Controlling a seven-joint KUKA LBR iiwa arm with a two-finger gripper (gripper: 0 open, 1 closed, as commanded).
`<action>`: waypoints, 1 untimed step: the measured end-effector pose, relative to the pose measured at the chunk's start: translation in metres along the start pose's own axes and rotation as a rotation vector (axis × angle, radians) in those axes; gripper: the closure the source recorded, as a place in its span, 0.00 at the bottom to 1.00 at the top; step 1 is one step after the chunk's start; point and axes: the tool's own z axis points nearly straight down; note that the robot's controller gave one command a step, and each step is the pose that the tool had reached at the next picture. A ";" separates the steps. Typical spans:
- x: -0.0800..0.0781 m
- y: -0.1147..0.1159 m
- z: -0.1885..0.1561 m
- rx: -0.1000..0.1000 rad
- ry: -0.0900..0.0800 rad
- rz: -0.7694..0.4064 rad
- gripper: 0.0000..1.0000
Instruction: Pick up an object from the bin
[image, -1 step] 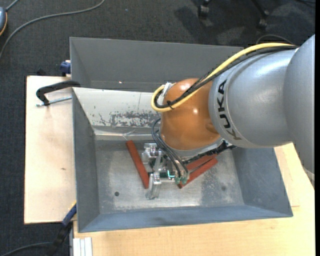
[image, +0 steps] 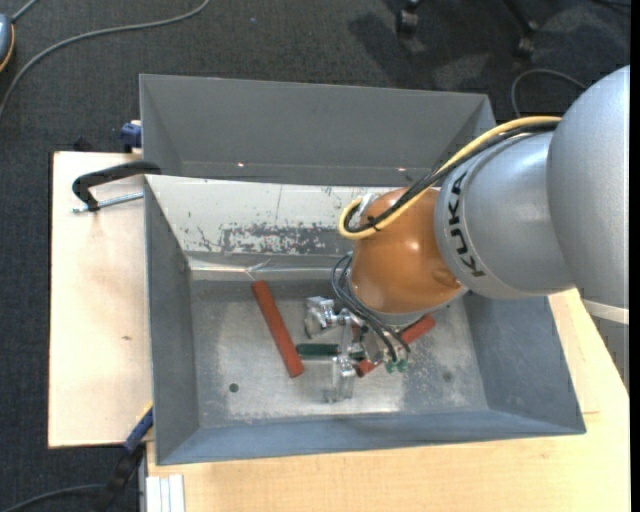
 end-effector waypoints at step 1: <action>-0.003 0.002 -0.005 -0.002 -0.012 -0.001 1.00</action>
Offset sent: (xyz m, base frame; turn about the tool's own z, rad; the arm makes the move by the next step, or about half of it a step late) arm 0.0000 0.0000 0.0000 0.0000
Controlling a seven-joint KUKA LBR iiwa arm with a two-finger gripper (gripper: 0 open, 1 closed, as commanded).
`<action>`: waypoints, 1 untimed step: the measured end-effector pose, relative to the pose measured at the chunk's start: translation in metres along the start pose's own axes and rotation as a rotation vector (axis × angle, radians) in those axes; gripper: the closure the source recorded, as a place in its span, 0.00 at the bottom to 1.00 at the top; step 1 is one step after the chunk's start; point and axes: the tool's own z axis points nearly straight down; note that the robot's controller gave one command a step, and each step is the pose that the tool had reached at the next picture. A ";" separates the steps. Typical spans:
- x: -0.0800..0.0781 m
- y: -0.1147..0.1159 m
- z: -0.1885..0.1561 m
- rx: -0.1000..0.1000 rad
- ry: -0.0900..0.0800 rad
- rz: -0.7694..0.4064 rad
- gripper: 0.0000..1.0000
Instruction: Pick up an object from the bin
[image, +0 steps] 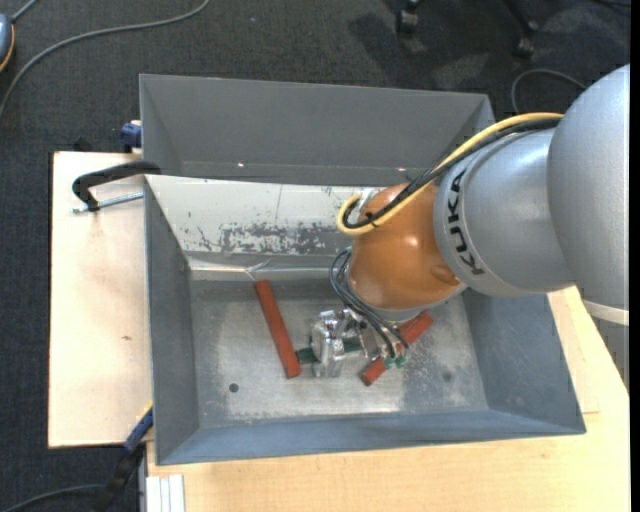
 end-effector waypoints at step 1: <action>0.030 -0.038 -0.055 0.004 0.006 0.046 1.00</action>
Offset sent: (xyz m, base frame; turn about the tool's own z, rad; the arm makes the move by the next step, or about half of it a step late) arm -0.0255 -0.0406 0.0505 0.0409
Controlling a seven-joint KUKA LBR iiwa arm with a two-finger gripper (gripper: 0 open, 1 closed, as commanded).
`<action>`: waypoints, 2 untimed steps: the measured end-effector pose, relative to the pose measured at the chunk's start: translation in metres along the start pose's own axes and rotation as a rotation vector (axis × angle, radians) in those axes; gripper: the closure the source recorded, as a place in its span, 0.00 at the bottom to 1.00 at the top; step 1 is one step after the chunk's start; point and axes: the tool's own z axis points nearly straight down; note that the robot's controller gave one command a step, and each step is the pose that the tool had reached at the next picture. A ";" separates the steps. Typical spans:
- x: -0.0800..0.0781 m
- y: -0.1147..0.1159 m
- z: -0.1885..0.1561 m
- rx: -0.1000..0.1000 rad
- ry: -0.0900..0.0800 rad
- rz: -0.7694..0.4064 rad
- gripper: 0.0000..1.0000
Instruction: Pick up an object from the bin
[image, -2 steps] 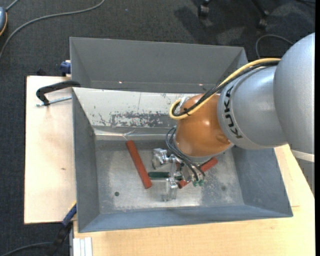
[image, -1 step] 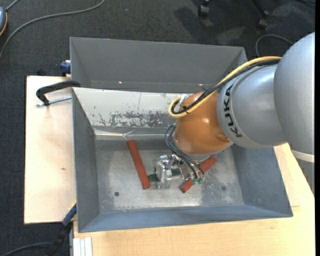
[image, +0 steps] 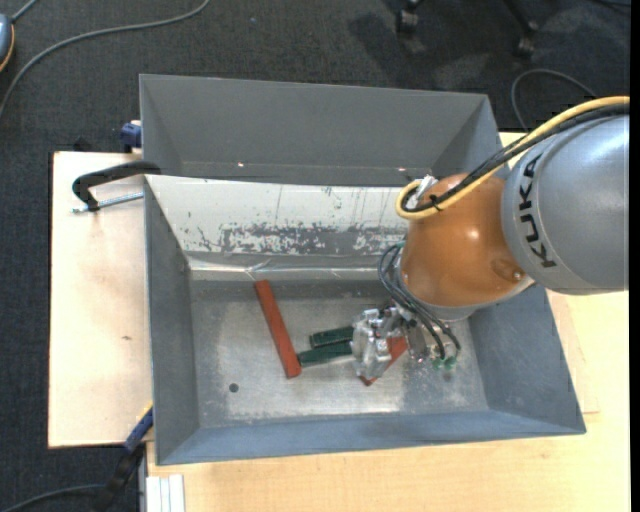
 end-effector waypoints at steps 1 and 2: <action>0.000 0.003 0.003 -0.003 0.004 -0.004 0.00; -0.017 0.005 0.058 -0.002 0.006 0.202 0.00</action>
Offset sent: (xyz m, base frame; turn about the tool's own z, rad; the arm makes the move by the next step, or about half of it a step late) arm 0.0000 0.0000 0.0000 0.0000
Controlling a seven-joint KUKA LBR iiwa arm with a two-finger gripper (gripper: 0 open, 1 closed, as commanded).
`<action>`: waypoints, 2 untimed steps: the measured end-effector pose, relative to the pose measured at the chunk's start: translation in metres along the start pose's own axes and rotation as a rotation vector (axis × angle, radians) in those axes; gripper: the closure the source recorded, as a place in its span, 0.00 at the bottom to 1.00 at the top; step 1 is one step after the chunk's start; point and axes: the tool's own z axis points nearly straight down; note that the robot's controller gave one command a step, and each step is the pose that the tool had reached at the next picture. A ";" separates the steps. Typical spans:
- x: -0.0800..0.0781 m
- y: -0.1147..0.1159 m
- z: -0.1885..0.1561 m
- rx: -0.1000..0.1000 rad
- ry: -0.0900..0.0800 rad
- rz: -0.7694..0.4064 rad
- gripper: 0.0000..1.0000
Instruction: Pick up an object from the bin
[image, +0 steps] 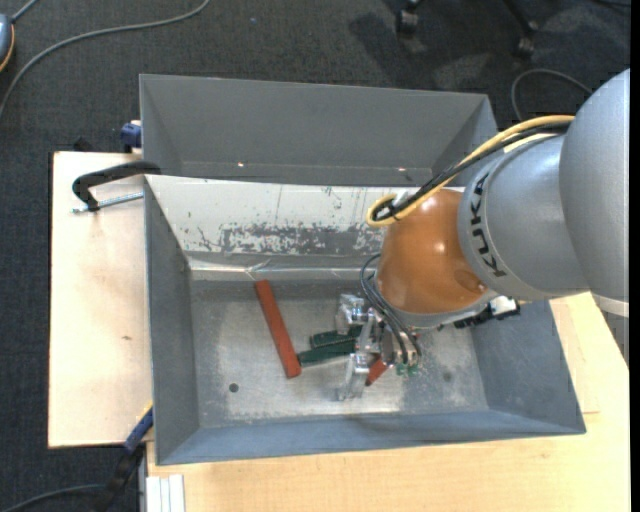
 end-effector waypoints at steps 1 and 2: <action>-0.001 0.000 -0.003 0.000 -0.003 0.000 1.00; -0.036 -0.006 -0.116 -0.001 -0.014 0.022 1.00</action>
Offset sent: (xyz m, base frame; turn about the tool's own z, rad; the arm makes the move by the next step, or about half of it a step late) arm 0.0000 0.0000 0.0000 0.0000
